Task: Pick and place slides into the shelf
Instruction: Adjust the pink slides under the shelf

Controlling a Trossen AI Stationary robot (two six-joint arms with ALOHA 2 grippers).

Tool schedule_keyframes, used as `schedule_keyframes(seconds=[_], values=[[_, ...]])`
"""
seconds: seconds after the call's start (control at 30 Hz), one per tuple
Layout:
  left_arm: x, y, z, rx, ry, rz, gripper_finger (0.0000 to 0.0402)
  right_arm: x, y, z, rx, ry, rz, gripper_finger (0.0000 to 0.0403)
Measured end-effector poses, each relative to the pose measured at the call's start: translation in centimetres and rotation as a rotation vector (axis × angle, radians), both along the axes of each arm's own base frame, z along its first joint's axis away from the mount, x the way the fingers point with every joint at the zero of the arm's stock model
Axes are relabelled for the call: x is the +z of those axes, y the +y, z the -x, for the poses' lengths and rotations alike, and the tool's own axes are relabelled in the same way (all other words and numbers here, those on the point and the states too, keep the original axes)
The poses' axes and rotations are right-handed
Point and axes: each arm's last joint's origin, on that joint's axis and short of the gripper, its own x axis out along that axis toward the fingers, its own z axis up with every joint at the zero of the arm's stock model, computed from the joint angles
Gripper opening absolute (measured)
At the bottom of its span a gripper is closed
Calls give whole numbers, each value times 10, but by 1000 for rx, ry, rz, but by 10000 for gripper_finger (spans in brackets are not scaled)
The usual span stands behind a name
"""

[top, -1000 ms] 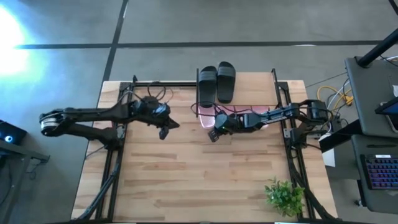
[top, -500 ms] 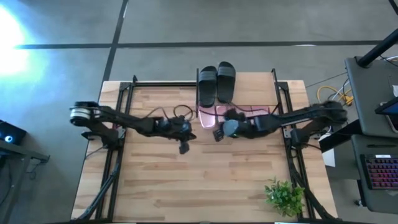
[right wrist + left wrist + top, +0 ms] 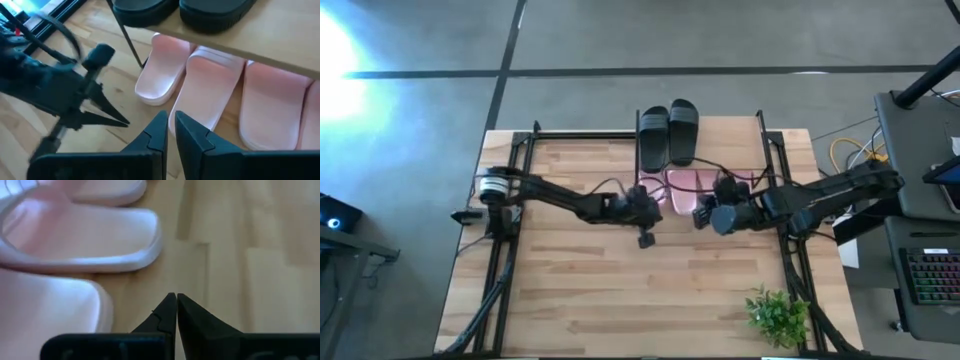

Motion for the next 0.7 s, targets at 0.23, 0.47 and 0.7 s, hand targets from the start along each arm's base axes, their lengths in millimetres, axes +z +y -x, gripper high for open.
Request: schedule_keyframes(seconds=[0.23,0.47,0.7], values=[[-18,9,-19,82,171,-101,0,-1,7,2,31,12,33,28],[-15,25,-8,261,253,-144,0,-2,9,4,50,42,58,28],[-7,31,-8,301,239,-136,0,-5,8,5,42,59,76,28]])
